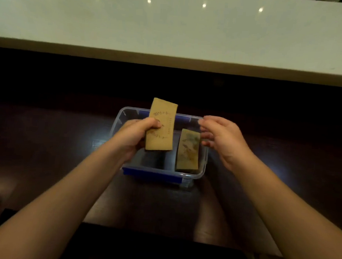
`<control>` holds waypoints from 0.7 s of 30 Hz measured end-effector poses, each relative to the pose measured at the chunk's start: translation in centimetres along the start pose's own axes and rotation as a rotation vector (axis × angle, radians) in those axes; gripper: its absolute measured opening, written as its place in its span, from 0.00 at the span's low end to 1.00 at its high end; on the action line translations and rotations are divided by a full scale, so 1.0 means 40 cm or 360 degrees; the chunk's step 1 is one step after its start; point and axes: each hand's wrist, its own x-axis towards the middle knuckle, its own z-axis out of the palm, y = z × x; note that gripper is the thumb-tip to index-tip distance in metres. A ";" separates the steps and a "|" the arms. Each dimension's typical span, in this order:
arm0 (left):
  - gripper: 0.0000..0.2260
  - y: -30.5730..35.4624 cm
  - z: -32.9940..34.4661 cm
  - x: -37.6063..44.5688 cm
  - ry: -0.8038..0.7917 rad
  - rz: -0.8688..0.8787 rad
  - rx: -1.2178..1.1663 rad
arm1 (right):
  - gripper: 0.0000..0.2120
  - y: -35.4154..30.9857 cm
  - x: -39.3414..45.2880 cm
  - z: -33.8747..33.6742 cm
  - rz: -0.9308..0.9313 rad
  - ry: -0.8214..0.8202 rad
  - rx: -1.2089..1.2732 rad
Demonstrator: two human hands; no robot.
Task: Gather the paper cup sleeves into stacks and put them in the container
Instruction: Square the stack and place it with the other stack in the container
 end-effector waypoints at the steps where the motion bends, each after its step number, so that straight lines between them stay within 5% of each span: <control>1: 0.17 -0.003 -0.026 0.016 0.0018 -0.0055 0.0046 | 0.13 0.014 0.006 -0.009 -0.0002 0.0078 -0.0098; 8: 0.15 -0.042 -0.048 0.080 -0.0099 -0.0486 0.0248 | 0.27 0.103 0.007 -0.042 0.0240 0.0274 -0.0392; 21: 0.13 -0.072 -0.002 0.098 -0.0072 -0.0537 0.0507 | 0.20 0.116 -0.010 -0.020 0.0286 0.0197 -0.0321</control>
